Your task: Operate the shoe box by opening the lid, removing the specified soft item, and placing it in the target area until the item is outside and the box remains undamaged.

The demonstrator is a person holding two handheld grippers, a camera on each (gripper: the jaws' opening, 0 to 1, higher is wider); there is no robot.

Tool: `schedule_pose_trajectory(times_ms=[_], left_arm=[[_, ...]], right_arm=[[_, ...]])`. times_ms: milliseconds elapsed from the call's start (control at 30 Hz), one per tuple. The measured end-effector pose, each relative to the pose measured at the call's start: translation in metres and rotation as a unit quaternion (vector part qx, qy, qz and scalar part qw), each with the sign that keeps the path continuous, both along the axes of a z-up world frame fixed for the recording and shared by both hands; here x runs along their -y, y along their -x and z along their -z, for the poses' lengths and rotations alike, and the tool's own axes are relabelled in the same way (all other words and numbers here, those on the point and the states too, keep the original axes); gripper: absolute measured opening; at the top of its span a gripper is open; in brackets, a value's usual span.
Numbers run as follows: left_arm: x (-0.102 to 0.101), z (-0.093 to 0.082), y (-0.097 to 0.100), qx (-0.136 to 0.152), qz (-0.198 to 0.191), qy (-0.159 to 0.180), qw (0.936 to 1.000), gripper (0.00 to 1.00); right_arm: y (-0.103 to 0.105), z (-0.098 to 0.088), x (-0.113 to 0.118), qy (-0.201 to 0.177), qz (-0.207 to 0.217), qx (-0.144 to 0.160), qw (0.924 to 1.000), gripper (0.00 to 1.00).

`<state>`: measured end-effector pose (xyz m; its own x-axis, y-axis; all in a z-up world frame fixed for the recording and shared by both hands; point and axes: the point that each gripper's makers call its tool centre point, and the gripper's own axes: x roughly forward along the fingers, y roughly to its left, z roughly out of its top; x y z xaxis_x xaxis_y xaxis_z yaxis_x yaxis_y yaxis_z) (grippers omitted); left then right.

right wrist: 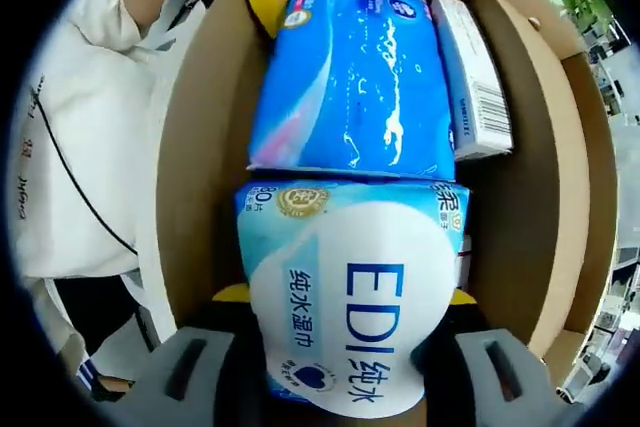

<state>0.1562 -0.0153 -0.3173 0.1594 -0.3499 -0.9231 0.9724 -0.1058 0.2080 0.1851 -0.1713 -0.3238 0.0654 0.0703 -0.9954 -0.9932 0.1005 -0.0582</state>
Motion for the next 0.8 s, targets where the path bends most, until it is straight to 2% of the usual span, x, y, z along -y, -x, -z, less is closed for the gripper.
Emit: schedule_pose_trajectory(times_ms=[67, 300, 567, 700, 800], left_arm=[[-0.001, 0.0, 0.001, -0.003, 0.002, -0.004, 1.0, 0.04], [0.0, 0.0, 0.001, -0.005, 0.002, -0.004, 1.0, 0.04], [0.001, 0.0, 0.001, -0.001, 0.003, -0.004, 1.0, 0.04], [0.001, 0.0, 0.0, -0.001, 0.003, -0.003, 1.0, 0.05], [-0.001, 0.0, -0.003, 0.005, -0.019, -0.002, 0.9998, 0.07]], right_arm=[[0.002, -0.003, 0.0, 0.005, -0.008, -0.006, 0.9999, 0.61], [-0.003, -0.008, 0.001, 0.02, -0.02, 0.002, 0.9996, 0.61], [-0.009, -0.029, -0.004, -0.001, -0.015, 0.01, 0.9998, 0.61], [-0.013, -0.039, -0.008, 0.011, -0.018, 0.017, 0.9996, 0.61], [-0.016, -0.045, -0.006, 0.031, -0.025, 0.024, 0.9989, 0.61]])
